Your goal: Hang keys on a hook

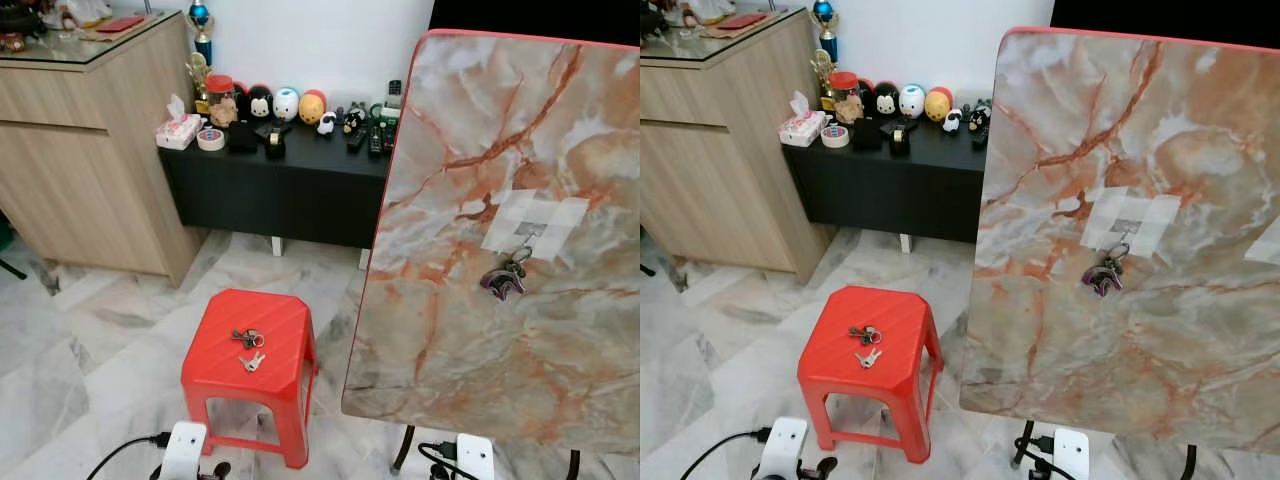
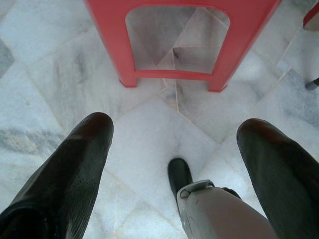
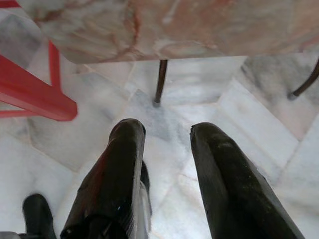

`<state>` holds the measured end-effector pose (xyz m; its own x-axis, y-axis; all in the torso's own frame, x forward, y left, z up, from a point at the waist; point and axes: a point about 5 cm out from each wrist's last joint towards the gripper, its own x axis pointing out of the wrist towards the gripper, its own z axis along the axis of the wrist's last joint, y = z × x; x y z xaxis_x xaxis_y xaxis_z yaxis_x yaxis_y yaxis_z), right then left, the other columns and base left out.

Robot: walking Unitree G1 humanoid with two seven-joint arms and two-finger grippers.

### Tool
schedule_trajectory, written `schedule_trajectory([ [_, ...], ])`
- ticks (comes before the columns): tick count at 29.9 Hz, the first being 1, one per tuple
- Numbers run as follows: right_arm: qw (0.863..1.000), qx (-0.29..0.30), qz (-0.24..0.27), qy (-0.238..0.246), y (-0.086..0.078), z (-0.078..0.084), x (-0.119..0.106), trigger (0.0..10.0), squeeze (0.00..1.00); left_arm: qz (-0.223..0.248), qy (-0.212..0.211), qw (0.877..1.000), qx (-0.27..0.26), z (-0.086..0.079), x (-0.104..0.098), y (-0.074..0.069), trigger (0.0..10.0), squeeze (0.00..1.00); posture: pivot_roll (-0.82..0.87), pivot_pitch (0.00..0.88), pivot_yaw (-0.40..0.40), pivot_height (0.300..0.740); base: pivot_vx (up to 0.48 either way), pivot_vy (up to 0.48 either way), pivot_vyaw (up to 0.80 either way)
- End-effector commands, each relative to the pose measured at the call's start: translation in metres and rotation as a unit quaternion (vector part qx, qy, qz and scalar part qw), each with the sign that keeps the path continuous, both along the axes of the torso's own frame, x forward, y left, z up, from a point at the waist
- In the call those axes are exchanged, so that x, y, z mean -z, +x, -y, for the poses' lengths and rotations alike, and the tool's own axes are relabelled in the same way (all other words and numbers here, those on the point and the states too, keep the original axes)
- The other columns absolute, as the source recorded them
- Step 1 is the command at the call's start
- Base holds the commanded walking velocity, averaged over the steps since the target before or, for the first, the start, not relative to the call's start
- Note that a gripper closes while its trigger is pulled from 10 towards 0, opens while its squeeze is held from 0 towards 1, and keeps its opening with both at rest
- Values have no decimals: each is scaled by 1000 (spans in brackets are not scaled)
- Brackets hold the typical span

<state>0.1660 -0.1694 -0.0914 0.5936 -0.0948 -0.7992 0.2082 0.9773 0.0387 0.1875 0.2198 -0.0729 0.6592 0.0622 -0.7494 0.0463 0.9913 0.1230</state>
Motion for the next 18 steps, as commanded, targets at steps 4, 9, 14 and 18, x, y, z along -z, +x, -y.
schedule_trajectory([
  [4, 1000, 7, 2, 12, 1, -6, 0, 10000, 0, -13, 3, 1000, -1, 2, 2, -1, 10000, 0, -32, 0, -44, 740, 0, 120, 0],
  [9, 1000, 3, 2, 15, 2, -8, 0, 10000, 0, -16, 3, 1000, -3, 2, 3, -2, 10000, 0, -29, 0, -40, 740, 0, 241, 0],
  [14, 1000, 9, 0, 19, 1, -12, 1, 10000, 0, -31, 7, 999, -9, -2, 7, -11, 10000, 0, -24, 0, -29, 740, 0, 246, 0],
  [18, 1000, 13, 1, 23, 2, -13, 0, 10000, 0, -39, 8, 999, -13, -4, 9, -16, 10000, 0, -25, 0, -28, 740, 0, 282, 0],
])
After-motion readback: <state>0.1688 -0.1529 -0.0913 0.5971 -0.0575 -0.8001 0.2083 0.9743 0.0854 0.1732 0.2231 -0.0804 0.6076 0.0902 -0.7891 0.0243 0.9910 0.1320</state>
